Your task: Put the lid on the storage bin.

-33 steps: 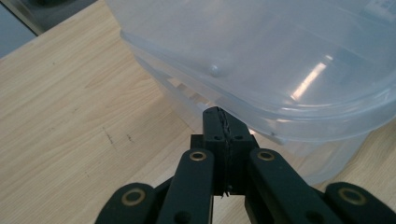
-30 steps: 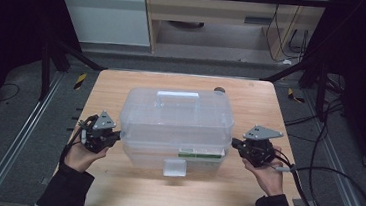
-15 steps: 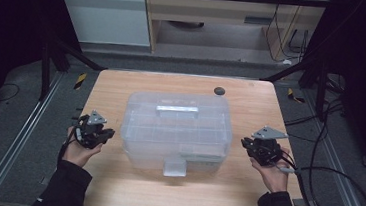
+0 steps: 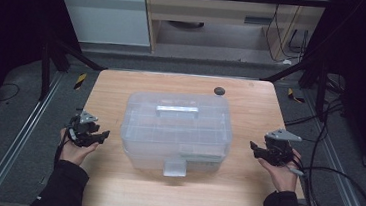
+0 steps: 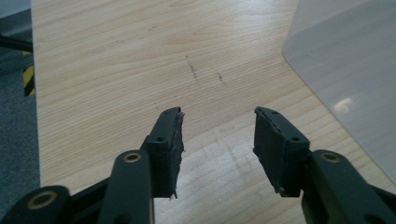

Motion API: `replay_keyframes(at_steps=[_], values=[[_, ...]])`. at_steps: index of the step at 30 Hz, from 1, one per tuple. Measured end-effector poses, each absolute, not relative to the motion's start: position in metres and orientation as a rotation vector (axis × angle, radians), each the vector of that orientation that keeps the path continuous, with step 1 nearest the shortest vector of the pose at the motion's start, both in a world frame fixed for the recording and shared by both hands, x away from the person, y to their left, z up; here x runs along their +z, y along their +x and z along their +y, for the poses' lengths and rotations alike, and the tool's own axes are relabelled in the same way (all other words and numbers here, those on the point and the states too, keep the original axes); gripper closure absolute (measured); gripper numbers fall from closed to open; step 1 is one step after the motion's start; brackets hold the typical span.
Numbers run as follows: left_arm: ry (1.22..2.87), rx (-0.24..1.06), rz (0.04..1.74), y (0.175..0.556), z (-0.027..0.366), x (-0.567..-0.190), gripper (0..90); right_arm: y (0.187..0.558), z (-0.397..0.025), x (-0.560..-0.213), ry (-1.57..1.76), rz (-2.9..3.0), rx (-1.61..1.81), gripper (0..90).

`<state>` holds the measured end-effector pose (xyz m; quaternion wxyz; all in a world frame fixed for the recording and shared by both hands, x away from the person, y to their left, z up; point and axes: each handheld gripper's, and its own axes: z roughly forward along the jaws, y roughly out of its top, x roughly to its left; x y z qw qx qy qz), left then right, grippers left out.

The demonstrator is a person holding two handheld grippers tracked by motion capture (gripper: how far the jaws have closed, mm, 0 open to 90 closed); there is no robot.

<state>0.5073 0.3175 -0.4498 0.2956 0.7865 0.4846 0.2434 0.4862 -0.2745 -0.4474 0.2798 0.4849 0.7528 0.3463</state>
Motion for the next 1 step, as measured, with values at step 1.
replay_keyframes(at_steps=[1], values=[[2.090,0.651,1.296,0.5077,0.3186,-0.4503,46.9,0.4861,-0.2767,-0.4474,1.321,2.009,0.941,34.3]])
